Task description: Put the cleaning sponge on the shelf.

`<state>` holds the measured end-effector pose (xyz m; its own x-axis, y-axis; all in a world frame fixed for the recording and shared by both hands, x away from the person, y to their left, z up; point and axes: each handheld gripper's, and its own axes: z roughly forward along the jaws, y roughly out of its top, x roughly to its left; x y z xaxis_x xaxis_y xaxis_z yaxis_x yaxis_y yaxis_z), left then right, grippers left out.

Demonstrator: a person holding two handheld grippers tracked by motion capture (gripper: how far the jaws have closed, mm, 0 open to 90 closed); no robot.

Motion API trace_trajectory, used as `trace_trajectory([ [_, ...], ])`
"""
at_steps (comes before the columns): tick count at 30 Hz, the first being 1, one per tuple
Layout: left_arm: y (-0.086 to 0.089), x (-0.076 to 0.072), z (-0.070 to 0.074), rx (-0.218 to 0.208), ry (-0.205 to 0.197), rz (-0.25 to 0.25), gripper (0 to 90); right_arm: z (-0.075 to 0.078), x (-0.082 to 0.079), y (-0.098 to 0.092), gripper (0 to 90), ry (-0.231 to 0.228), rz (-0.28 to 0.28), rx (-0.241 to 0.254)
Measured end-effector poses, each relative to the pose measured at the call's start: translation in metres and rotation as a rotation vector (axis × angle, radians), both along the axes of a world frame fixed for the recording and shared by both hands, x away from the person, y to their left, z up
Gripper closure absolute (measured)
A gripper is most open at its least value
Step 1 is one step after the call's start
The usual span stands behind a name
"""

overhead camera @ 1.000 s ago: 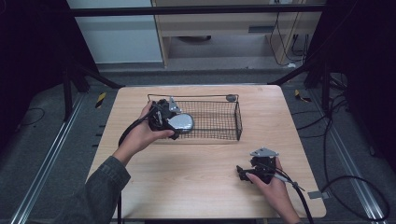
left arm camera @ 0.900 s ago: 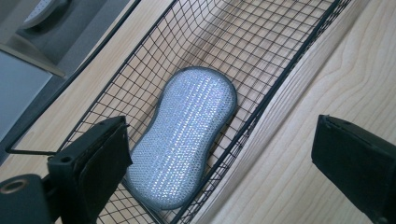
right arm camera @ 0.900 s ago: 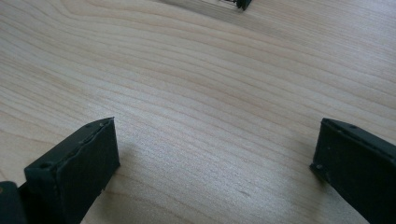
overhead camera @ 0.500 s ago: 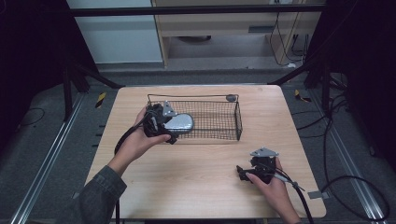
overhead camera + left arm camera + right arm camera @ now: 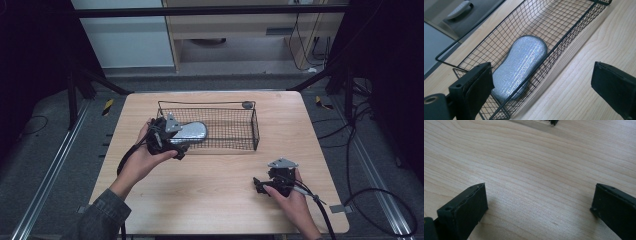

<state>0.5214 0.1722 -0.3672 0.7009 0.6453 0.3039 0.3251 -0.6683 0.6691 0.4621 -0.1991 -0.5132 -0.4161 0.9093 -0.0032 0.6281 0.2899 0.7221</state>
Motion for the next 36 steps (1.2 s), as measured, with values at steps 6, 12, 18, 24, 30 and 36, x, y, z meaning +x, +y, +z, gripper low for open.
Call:
trace_trajectory([
  [6, 0.014, -0.013, 0.001, -0.018, -0.019, 0.030, 3.5, 0.000, 0.000, 0.000, 0.6, -0.001, -0.002, 0.000],
  [12, 0.029, -0.024, -0.004, -0.042, -0.022, 0.051, 3.4, 0.000, 0.000, 0.000, 0.6, -0.003, -0.003, -0.002],
  [18, 0.045, -0.033, -0.013, -0.054, -0.016, 0.077, 3.3, 0.000, 0.000, 0.000, 0.6, -0.003, -0.003, -0.002],
  [24, 0.059, -0.040, -0.025, -0.066, -0.005, 0.103, 3.2, 0.000, -0.001, 0.000, 0.6, -0.003, -0.004, -0.002],
  [30, 0.070, -0.041, -0.046, -0.083, 0.030, 0.134, 3.2, 0.000, -0.001, 0.000, 0.6, -0.003, -0.004, -0.002],
  [36, 0.081, -0.038, -0.067, -0.096, 0.075, 0.164, 3.2, 0.000, 0.000, 0.000, 0.6, -0.004, -0.004, -0.003],
])
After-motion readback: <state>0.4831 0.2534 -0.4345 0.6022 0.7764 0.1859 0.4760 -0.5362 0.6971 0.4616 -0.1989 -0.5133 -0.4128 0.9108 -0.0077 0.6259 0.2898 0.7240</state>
